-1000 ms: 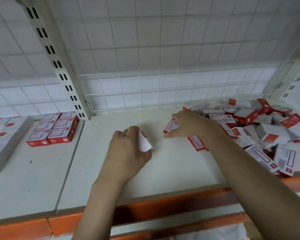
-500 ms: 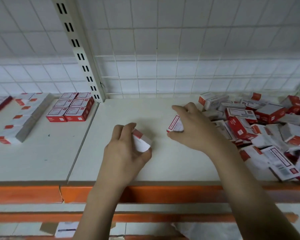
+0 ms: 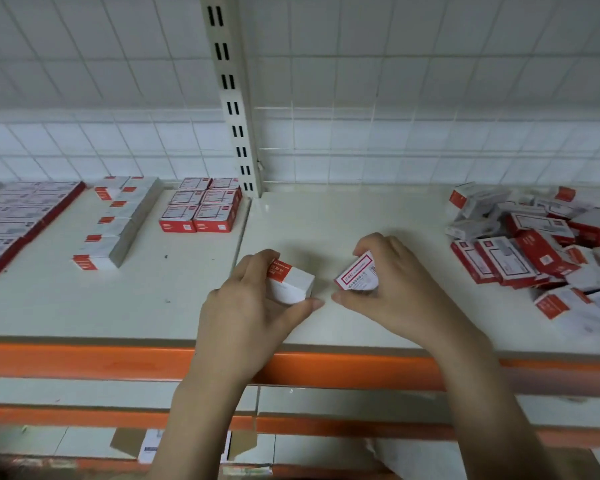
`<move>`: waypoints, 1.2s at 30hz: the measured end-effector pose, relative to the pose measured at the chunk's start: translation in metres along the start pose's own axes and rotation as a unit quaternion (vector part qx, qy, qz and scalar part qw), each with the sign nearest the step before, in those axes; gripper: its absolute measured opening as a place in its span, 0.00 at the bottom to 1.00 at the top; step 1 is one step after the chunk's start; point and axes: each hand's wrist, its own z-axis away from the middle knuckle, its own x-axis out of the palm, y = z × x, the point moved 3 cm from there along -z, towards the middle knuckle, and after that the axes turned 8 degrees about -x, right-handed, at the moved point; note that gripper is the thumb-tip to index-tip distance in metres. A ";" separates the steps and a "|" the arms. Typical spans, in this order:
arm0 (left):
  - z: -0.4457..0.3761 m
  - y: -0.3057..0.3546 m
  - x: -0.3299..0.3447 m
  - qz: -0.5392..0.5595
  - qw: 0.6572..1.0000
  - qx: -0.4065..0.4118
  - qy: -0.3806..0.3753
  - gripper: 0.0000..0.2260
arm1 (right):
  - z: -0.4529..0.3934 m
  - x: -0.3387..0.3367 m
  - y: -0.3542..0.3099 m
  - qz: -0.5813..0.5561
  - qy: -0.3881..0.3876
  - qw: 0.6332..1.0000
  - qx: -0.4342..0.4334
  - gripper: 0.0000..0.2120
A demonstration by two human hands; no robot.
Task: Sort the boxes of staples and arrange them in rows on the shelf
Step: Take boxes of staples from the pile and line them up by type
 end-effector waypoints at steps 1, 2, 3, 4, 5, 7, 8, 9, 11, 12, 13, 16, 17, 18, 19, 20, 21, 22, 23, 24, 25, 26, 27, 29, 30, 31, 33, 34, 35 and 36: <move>-0.002 -0.008 -0.007 -0.004 1.000 0.003 -0.001 0.34 | -0.001 0.006 -0.008 -0.005 0.002 1.000 0.008 0.25; -0.003 -0.017 -0.015 0.001 1.000 0.008 -0.006 0.33 | -0.002 0.012 -0.017 -0.007 0.002 1.000 0.015 0.26; -0.005 -0.026 -0.023 0.011 1.000 0.015 -0.013 0.32 | -0.004 0.018 -0.027 -0.007 0.002 1.000 0.021 0.27; -0.007 -0.037 -0.031 0.023 0.999 0.018 -0.023 0.30 | -0.006 0.025 -0.038 -0.006 0.001 1.000 0.027 0.28; -0.009 -0.046 -0.041 0.035 0.999 0.021 -0.031 0.28 | -0.010 0.032 -0.050 -0.006 -0.002 0.999 0.034 0.29; -0.013 -0.067 -0.061 0.058 0.997 0.023 -0.038 0.26 | -0.017 0.047 -0.075 -0.014 -0.011 0.999 0.047 0.31; -0.014 -0.077 -0.071 0.066 0.997 0.024 -0.038 0.26 | -0.021 0.054 -0.088 -0.015 -0.012 0.999 0.051 0.30; -0.016 -0.087 -0.080 0.069 0.996 0.024 -0.040 0.25 | -0.026 0.061 -0.101 -0.010 -0.010 0.999 0.049 0.29; -0.020 -0.107 -0.098 0.064 0.996 0.028 -0.049 0.24 | -0.033 0.074 -0.126 0.007 -0.006 0.999 0.045 0.26; -0.022 -0.116 -0.106 0.058 0.996 0.033 -0.053 0.23 | -0.036 0.080 -0.137 0.015 -0.009 0.999 0.044 0.26; -0.023 -0.124 -0.113 0.050 0.996 0.040 -0.056 0.22 | -0.038 0.085 -0.148 0.021 -0.015 0.999 0.044 0.25; -0.028 -0.148 -0.127 0.030 0.995 0.061 -0.071 0.21 | -0.042 0.097 -0.173 0.026 -0.031 0.998 0.054 0.25; -0.029 -0.155 -0.130 0.035 0.994 0.061 -0.079 0.21 | -0.042 0.100 -0.179 0.018 -0.032 0.998 0.058 0.24; -0.030 -0.161 -0.133 0.043 0.994 0.057 -0.085 0.20 | -0.042 0.103 -0.183 0.001 -0.028 0.998 0.062 0.23; -0.031 -0.166 -0.134 0.052 0.993 0.051 -0.089 0.20 | -0.043 0.106 -0.185 -0.021 -0.023 0.997 0.065 0.21; -0.031 -0.171 -0.136 0.063 0.993 0.046 -0.092 0.21 | -0.044 0.109 -0.187 -0.039 -0.021 0.997 0.065 0.19; -0.031 -0.174 -0.137 0.077 0.992 0.040 -0.096 0.21 | -0.044 0.111 -0.188 -0.045 -0.021 0.997 0.061 0.17; -0.031 -0.177 -0.139 0.090 0.990 0.033 -0.102 0.21 | -0.045 0.114 -0.189 -0.041 -0.020 0.997 0.055 0.15; -0.030 -0.179 -0.140 0.103 0.988 0.025 -0.109 0.21 | -0.047 0.115 -0.190 -0.035 -0.015 0.998 0.049 0.14; -0.031 -0.181 -0.140 0.113 0.986 0.019 -0.117 0.22 | -0.048 0.116 -0.190 -0.032 -0.008 0.998 0.047 0.14; -0.031 -0.182 -0.140 0.121 0.985 0.016 -0.123 0.24 | -0.050 0.116 -0.191 -0.036 -0.002 0.998 0.047 0.14; -0.032 -0.183 -0.140 0.124 0.984 0.015 -0.125 0.25 | -0.051 0.117 -0.192 -0.043 -0.001 0.998 0.048 0.15; -0.032 -0.185 -0.140 0.125 0.984 0.014 -0.126 0.27 | -0.053 0.118 -0.192 -0.048 -0.005 0.998 0.048 0.15; -0.032 -0.186 -0.138 0.127 0.984 0.011 -0.126 0.26 | -0.055 0.121 -0.192 -0.043 -0.020 0.998 0.039 0.11; -0.032 -0.186 -0.138 0.127 0.984 0.008 -0.125 0.25 | -0.055 0.122 -0.190 -0.038 -0.025 0.998 0.034 0.08; -0.032 -0.185 -0.137 0.126 0.984 0.006 -0.124 0.24 | -0.056 0.124 -0.188 -0.036 -0.028 0.998 0.030 0.06; -0.034 -0.184 -0.137 0.127 0.984 -0.007 -0.122 0.23 | -0.059 0.126 -0.184 -0.043 -0.025 0.998 0.022 0.03; -0.036 -0.184 -0.136 0.126 0.985 -0.013 -0.119 0.24 | -0.061 0.125 -0.183 -0.050 -0.020 0.998 0.017 0.02; -0.037 -0.184 -0.136 0.119 0.986 -0.013 -0.112 0.25 | -0.063 0.125 -0.182 -0.057 -0.015 0.998 0.010 0.01; -0.039 -0.185 -0.136 0.109 0.989 -0.007 -0.102 0.25 | -0.066 0.124 -0.181 -0.063 -0.011 0.998 0.003 0.01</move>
